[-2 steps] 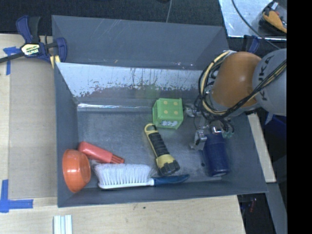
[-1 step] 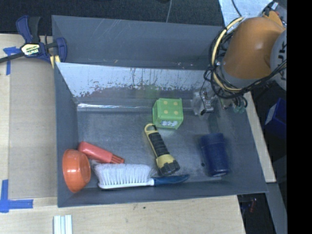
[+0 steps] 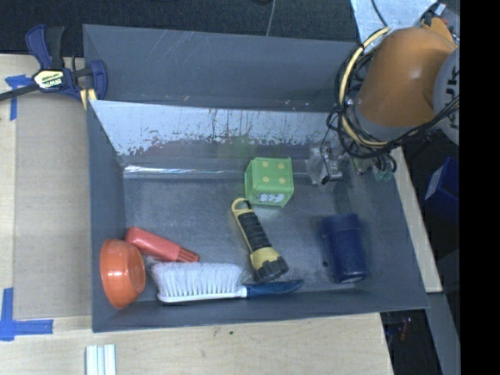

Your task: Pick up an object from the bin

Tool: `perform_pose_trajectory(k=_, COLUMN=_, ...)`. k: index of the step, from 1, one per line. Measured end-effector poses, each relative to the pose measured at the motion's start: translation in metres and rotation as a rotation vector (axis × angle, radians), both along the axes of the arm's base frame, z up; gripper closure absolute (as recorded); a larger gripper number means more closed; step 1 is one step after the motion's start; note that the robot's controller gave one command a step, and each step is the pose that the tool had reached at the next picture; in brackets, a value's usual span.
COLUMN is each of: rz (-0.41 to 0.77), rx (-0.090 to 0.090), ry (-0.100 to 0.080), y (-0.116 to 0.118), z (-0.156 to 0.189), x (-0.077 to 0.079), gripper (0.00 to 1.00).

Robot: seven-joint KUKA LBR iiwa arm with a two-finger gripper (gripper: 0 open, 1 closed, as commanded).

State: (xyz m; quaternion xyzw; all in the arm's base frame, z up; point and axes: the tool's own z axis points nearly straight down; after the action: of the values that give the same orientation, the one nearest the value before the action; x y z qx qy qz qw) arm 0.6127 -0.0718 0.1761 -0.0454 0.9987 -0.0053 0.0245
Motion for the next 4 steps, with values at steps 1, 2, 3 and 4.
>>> perform_pose_trajectory(k=1, rz=0.130, rx=-0.010, ry=-0.023, y=0.064, z=-0.043, x=0.008, gripper=1.00)
perform_pose_trajectory(k=2, rz=0.143, rx=-0.018, ry=-0.035, y=0.069, z=-0.047, x=0.011, gripper=1.00)
perform_pose_trajectory(k=3, rz=0.175, rx=-0.013, ry=-0.034, y=0.058, z=-0.042, x=0.008, gripper=1.00)
perform_pose_trajectory(k=4, rz=0.295, rx=-0.029, ry=-0.059, y=0.055, z=-0.048, x=0.014, gripper=1.00)
